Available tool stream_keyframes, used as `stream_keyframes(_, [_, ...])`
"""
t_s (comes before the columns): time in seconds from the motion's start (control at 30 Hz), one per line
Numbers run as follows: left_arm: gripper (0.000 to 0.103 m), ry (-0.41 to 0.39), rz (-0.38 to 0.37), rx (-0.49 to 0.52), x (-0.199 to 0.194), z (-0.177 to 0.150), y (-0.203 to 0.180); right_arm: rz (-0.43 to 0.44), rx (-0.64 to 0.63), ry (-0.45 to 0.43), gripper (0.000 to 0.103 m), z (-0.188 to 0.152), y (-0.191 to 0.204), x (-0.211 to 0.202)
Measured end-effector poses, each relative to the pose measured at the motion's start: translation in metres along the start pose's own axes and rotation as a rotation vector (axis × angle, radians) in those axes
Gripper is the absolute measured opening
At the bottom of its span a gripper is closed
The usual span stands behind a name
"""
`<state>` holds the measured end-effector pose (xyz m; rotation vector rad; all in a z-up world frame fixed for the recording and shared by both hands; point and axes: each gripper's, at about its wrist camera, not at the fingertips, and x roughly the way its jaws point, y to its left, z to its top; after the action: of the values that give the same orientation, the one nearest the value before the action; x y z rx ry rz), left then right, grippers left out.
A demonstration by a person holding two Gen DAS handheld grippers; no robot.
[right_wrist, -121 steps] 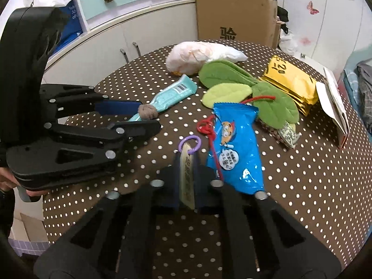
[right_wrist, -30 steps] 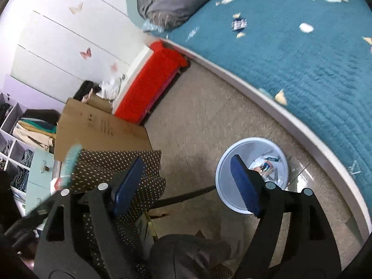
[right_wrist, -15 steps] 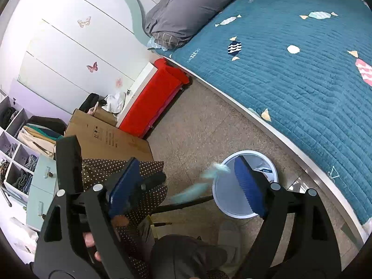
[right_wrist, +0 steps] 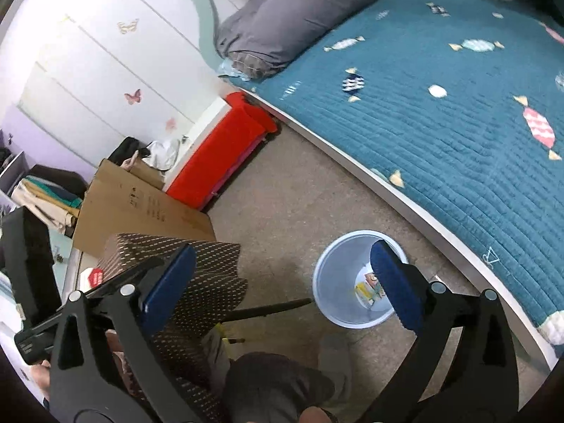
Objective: Collect trash
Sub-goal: 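Move both open tools back over the polka-dot table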
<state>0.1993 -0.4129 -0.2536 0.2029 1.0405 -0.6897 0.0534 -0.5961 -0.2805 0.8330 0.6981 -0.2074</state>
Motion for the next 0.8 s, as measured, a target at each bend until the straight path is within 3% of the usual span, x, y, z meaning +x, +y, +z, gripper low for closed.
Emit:
stream_keyframes(0.37, [0.094, -0.173, 0.063, 0.008, -0.106, -0.027, 0.033, 0.065, -0.147, -0.047, 0.097, -0.014, 0.095, -0.043])
stream_keyframes(0.6, [0.094, -0.251, 0.154, -0.020, -0.162, -0.052, 0.079, 0.123, -0.275, -0.016, 0.097, -0.037, 0.166, -0.046])
stream_keyframes(0.8, [0.094, -0.299, 0.223, -0.114, -0.205, -0.089, 0.138, 0.185, -0.391, 0.042, 0.097, -0.069, 0.227, -0.036])
